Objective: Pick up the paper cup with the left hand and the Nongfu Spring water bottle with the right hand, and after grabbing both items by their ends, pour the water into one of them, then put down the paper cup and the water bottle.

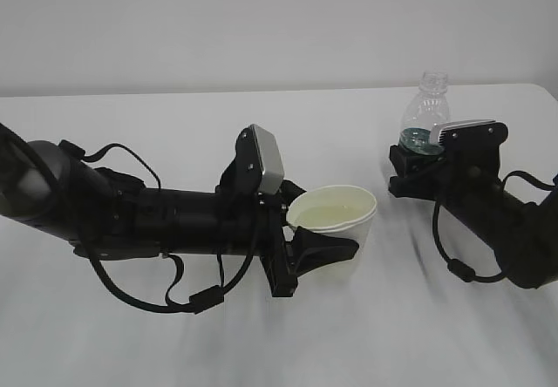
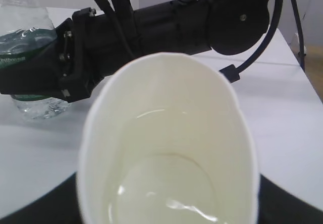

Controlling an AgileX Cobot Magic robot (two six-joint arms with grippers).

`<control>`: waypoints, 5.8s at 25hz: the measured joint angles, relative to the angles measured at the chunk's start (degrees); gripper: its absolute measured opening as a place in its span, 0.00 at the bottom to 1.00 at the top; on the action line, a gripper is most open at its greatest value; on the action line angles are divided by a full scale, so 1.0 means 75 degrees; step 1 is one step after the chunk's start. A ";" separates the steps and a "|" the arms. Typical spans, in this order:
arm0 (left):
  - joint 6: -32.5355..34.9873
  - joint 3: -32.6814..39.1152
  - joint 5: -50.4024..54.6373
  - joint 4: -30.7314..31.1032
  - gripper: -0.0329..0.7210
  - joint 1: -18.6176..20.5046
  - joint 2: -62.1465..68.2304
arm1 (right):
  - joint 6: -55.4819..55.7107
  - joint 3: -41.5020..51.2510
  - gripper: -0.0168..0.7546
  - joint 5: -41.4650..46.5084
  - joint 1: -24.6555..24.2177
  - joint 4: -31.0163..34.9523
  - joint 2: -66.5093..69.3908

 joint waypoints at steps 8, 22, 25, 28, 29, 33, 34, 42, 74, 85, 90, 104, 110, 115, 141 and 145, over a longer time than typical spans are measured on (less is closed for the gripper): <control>0.0012 0.0000 0.0000 0.0000 0.58 0.0000 0.0000 | 0.0011 0.0000 0.72 0.0000 0.0000 0.0000 0.0023; 0.0012 0.0000 0.0000 0.0000 0.58 0.0000 0.0000 | -0.0034 0.0000 0.81 0.0000 0.0000 -0.0277 0.0005; 0.0012 0.0000 0.0000 0.0000 0.58 0.0000 0.0000 | -0.0162 0.0000 0.81 0.0000 0.0000 -0.0277 -0.0160; 0.0018 0.0000 0.0000 0.0000 0.58 0.0000 0.0000 | -0.0185 0.0077 0.81 0.0000 0.0000 -0.0277 -0.0303; 0.0018 0.0000 0.0000 0.0000 0.58 0.0000 0.0000 | -0.0197 0.0130 0.81 0.0000 0.0000 -0.0277 -0.0337; 0.0018 0.0000 0.0000 0.0000 0.58 0.0000 0.0000 | -0.0214 0.0452 0.81 0.0000 0.0000 -0.0277 -0.0464; 0.0018 0.0000 0.0000 0.0000 0.58 0.0000 0.0000 | -0.0234 0.0561 0.81 0.0000 0.0000 -0.0277 -0.0508; 0.0018 0.0000 0.0000 0.0000 0.58 0.0000 0.0000 | -0.0290 0.1349 0.81 0.0000 0.0000 -0.0249 -0.1171; 0.0605 0.0000 0.0653 -0.1989 0.58 0.0371 0.0000 | -0.0143 0.3375 0.81 0.0000 0.0000 -0.0552 -0.3358; 0.0605 0.0046 0.0797 -0.1792 0.58 0.0957 0.0000 | -0.0068 0.3375 0.81 0.0000 0.0000 -0.0626 -0.3358; 0.0605 0.0303 0.0797 -0.1764 0.58 0.1197 0.0000 | -0.0068 0.3375 0.80 0.0000 0.0000 -0.0655 -0.3358; 0.0744 0.0767 0.0294 -0.1873 0.58 0.2321 0.0000 | -0.0068 0.3375 0.79 0.0000 0.0000 -0.0669 -0.3358; 0.0902 0.0767 0.0231 -0.1958 0.58 0.2647 0.0000 | -0.0063 0.3375 0.79 0.0000 0.0000 -0.0680 -0.3358; 0.1214 0.0767 0.0201 -0.2140 0.58 0.2812 0.0000 | -0.0063 0.3375 0.79 0.0000 0.0000 -0.0680 -0.3358; 0.2239 0.0770 0.0201 -0.4562 0.58 0.2840 0.0097 | -0.0050 0.3375 0.79 0.0000 0.0000 -0.0685 -0.3358; 0.2257 0.0783 0.0201 -0.4699 0.58 0.2840 0.0215 | -0.0050 0.3375 0.79 0.0000 0.0000 -0.0685 -0.3358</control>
